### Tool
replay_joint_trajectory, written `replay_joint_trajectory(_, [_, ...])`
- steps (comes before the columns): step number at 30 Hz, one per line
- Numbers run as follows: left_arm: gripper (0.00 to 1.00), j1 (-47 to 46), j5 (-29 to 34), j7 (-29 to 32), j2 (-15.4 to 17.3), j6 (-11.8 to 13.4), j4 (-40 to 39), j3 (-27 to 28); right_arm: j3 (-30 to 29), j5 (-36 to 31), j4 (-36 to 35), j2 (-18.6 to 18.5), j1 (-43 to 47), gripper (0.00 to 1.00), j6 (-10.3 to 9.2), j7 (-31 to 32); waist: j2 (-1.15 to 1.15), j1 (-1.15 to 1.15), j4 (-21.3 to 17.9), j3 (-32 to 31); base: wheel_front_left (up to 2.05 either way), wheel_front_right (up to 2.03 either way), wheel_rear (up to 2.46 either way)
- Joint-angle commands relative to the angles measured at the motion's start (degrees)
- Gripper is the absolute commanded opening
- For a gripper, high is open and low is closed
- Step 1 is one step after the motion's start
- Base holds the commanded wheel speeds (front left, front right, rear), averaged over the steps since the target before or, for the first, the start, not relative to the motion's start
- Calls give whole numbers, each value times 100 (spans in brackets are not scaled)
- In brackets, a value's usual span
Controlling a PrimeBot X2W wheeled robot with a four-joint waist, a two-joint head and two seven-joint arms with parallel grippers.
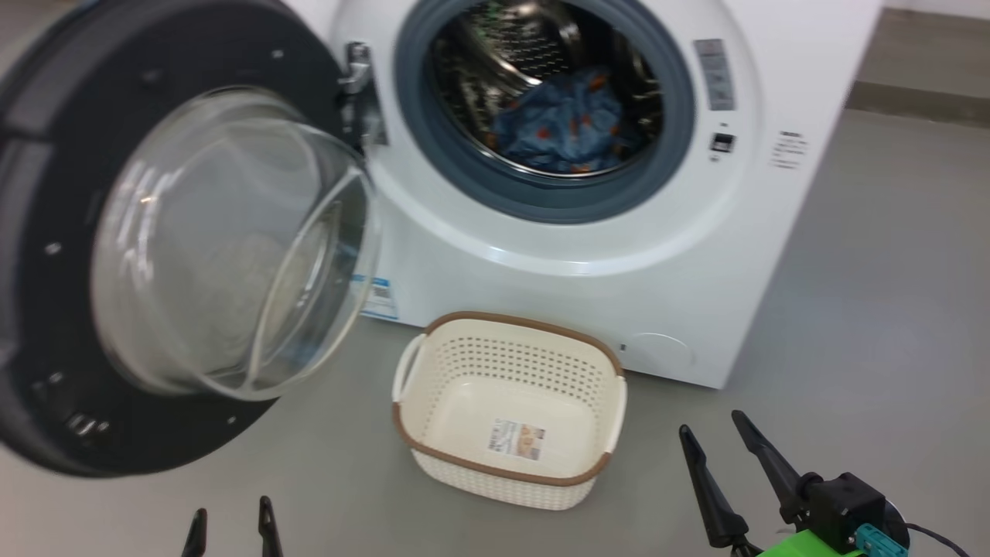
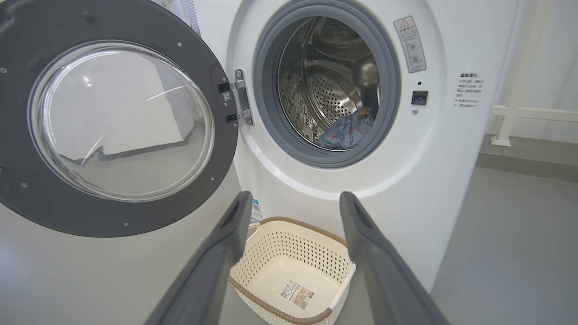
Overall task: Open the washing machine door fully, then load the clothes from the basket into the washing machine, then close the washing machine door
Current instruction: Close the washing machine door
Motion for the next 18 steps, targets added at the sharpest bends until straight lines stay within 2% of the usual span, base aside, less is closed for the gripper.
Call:
replay_joint_trajectory(1, [100, -88, 5, -32, 72, 83, -165, 174, 168, 72, -124, -58, -128, 100, 9, -28, 0, 0, 606, -96, 0, 0, 0])
replay_joint_trajectory(11, [100, 31, -265, -32, 72, 476, -627, 345, 663, 171, 123, -171, -713, 100, 9, -28, 0, 0, 789, 127, 0, 0, 0])
replay_joint_trajectory(18, [100, 83, -356, -32, 72, 628, -794, 423, 852, 229, 233, -230, -904, 100, 9, -28, 0, 0, 833, 190, 0, 0, 0])
